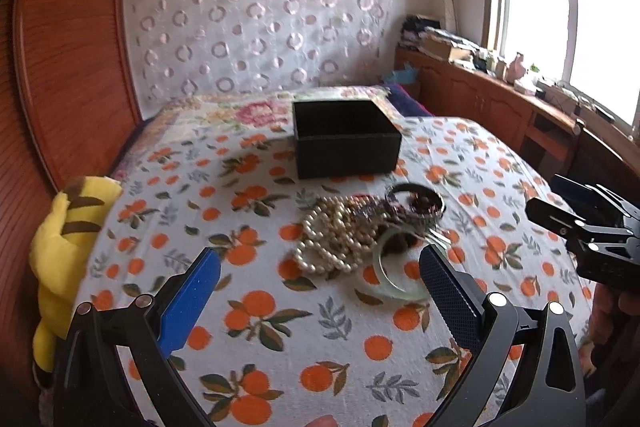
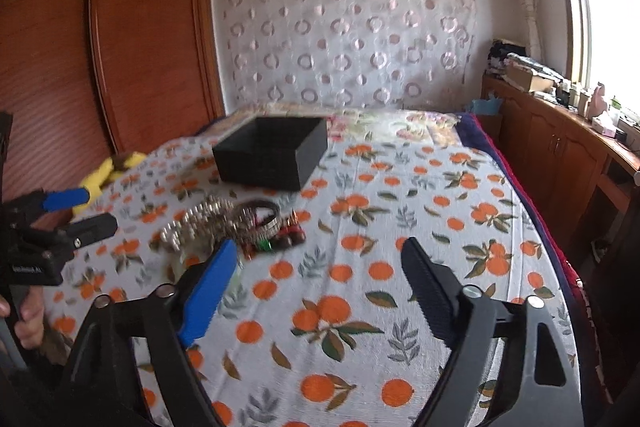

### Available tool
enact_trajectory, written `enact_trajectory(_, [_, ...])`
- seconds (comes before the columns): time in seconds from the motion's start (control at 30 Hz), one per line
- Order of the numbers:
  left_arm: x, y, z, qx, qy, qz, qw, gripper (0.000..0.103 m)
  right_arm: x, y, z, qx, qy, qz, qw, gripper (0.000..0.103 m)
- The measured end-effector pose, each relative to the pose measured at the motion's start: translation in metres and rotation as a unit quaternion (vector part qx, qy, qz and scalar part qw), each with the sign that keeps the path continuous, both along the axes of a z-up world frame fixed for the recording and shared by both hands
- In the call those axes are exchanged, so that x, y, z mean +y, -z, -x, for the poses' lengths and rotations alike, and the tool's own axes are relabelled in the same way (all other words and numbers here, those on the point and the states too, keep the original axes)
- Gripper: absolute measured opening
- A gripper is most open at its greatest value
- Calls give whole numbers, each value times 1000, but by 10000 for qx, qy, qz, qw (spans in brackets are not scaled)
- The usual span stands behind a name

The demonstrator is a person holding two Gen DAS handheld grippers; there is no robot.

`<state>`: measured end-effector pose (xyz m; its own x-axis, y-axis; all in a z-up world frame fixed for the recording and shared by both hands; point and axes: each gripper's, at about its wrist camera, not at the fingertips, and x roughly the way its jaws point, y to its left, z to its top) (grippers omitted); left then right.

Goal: Organize jewelry
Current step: 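Lower the left gripper onto the silver hair comb and close it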

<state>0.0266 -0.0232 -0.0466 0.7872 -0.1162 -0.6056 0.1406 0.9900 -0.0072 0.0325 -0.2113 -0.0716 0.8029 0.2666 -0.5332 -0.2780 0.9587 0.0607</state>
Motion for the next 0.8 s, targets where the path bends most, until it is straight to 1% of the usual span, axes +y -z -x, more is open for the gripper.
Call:
enact_trajectory(0.07, [-3, 6, -4, 105, 77, 17, 9999, 97, -1, 7, -4, 111, -71, 8, 9999, 77])
enact_trajectory(0.13, [-6, 11, -7, 192, 138, 32, 9997, 97, -1, 11, -9, 241, -208, -85, 9995, 68])
enact_trajectory(0.2, [-9, 15, -9, 240, 169, 35, 9996, 97, 3, 12, -14, 296, -331, -80, 9990, 65])
enact_trajectory(0.23, [-11, 18, -11, 263, 197, 38, 9995, 96, 5, 12, -17, 296, -407, -55, 9987, 62])
enact_trajectory(0.3, [-14, 23, -13, 338, 219, 9, 9992, 97, 13, 10, -25, 376, -596, -37, 9975, 52])
enact_trajectory(0.37, [-15, 28, -16, 415, 264, -18, 9988, 96, 20, 10, -37, 458, -760, -45, 9960, 45])
enact_trajectory(0.43, [-16, 34, -18, 501, 322, -26, 9982, 96, 27, 10, -51, 561, -902, -20, 9943, 32])
enact_trajectory(0.47, [-16, 34, -19, 536, 345, -23, 9980, 96, 30, 11, -59, 632, -980, -45, 9932, 30])
enact_trajectory(0.53, [-16, 37, -21, 607, 401, -14, 9974, 96, 36, 13, -74, 803, -1077, -53, 9909, 20])
enact_trajectory(0.67, [-17, 41, -22, 689, 466, 13, 9965, 96, 50, 22, -100, 1145, -1220, 10, 9859, 19])
enact_trajectory(0.8, [-18, 44, -24, 764, 538, 61, 9956, 96, 56, 31, -111, 1322, -1144, 168, 9845, 19])
